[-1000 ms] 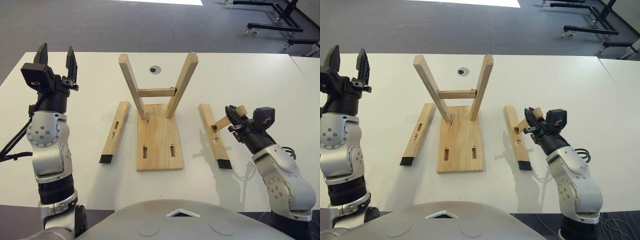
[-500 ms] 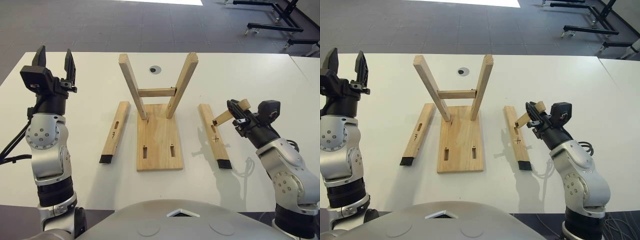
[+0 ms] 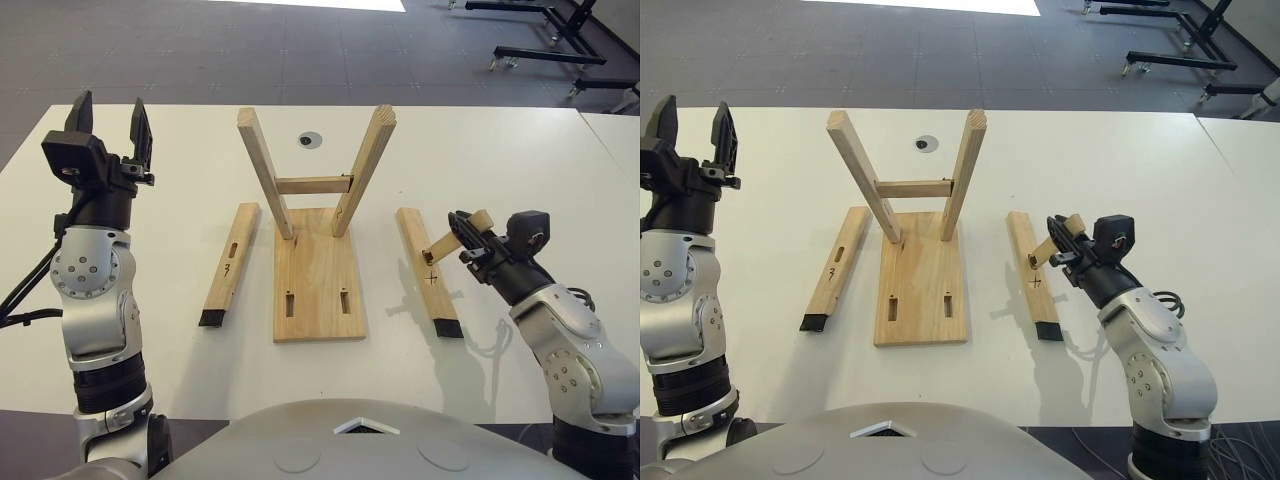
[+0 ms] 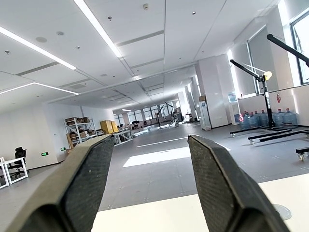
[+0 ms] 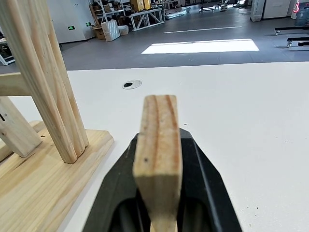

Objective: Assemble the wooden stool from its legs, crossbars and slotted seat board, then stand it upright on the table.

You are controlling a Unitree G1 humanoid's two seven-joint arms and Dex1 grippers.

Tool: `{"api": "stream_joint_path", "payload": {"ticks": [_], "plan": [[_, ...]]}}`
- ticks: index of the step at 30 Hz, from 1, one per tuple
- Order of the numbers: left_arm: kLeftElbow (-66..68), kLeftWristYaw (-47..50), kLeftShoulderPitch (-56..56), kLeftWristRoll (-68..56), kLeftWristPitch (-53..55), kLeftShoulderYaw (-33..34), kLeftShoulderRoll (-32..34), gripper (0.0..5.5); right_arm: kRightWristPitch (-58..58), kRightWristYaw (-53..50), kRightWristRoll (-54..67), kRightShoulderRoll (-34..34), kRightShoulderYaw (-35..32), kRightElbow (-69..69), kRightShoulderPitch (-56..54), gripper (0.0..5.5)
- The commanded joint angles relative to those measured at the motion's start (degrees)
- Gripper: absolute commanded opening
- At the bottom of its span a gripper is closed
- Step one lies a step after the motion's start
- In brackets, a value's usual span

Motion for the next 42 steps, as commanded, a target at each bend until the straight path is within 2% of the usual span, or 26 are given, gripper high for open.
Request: {"api": "stream_joint_path", "payload": {"ticks": [1,5,12,24,33,42], "plan": [[-0.03,-0.43,-0.24,0.29,0.64,-0.38,0.88,2.77,1.21,0.73,-2.47,-1.25,3.31,-0.02,1.98,0.39],[-0.05,-0.50,-0.27,0.24,0.68,-0.26,1.03,2.77,-0.36,0.90,-4.54,-1.55,5.20,-0.40,2.61,0.39],[-0.26,0.01,0.13,0.51,0.59,-0.45,0.69,2.77,0.82,0.64,-5.37,-2.13,4.18,1.83,2.92,0.39],[0.81,0.23,-0.33,0.70,-0.17,-1.00,0.56,2.77,-4.42,2.79,-12.68,-4.55,10.04,13.26,8.23,0.39],[0.88,0.54,0.18,0.81,-0.59,-1.20,0.33,2.77,-7.87,2.63,-11.37,-4.49,7.52,15.41,6.28,0.39],[0.38,0.53,1.03,0.51,-0.44,-1.23,-0.20,2.77,-2.14,-1.38,5.01,-0.05,-0.74,6.29,-0.84,0.39]]}}
